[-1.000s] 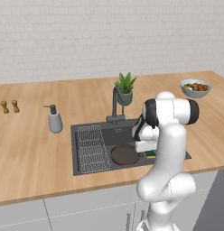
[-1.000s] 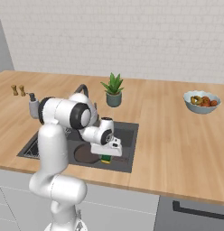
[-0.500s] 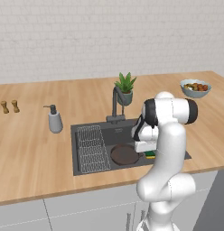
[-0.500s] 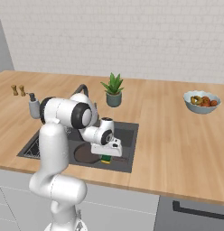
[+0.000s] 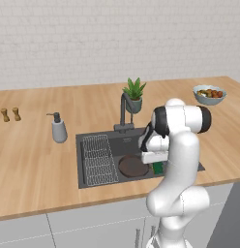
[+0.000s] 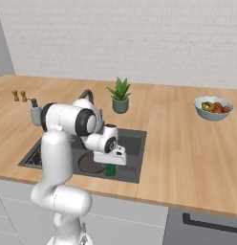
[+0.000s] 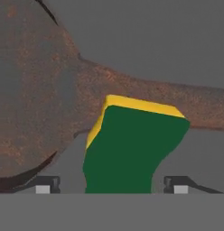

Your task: Pick the pan and sponge and place them into the sink. Then turn on the water.

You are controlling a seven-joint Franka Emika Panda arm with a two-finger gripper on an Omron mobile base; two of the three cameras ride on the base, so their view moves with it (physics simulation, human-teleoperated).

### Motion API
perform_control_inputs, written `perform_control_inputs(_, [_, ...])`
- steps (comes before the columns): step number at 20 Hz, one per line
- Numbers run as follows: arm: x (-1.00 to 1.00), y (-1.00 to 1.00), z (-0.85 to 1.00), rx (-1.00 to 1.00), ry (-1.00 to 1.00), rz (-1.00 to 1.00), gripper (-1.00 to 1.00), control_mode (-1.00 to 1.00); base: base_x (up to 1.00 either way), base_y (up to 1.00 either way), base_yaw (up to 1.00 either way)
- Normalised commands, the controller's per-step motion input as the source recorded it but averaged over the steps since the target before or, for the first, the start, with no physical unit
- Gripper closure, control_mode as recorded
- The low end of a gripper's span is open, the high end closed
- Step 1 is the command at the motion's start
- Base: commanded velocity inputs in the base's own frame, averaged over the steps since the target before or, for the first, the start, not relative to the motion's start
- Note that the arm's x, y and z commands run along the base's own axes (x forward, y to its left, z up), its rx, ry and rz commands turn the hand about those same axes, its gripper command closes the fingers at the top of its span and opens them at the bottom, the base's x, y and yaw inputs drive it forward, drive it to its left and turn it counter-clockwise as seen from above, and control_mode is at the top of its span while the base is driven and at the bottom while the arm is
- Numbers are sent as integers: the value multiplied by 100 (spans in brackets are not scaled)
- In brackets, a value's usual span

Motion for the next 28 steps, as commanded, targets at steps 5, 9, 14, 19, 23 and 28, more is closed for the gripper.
perform_control_inputs(5, [0,13,8,1,-9,-3,-100,-100,0,0,0])
perform_control_inputs(9, [-7,0,63,3,-14,-5,-100,-100,0,0,0])
perform_control_inputs(14, [-23,-1,100,6,-9,-10,-100,-100,0,0,0])
perform_control_inputs(19, [-4,0,100,1,-4,-10,-100,-100,0,0,0])
perform_control_inputs(23, [0,0,100,2,-4,-5,-100,-100,0,0,0])
perform_control_inputs(28, [0,0,70,7,-14,0,-100,-100,0,0,0])
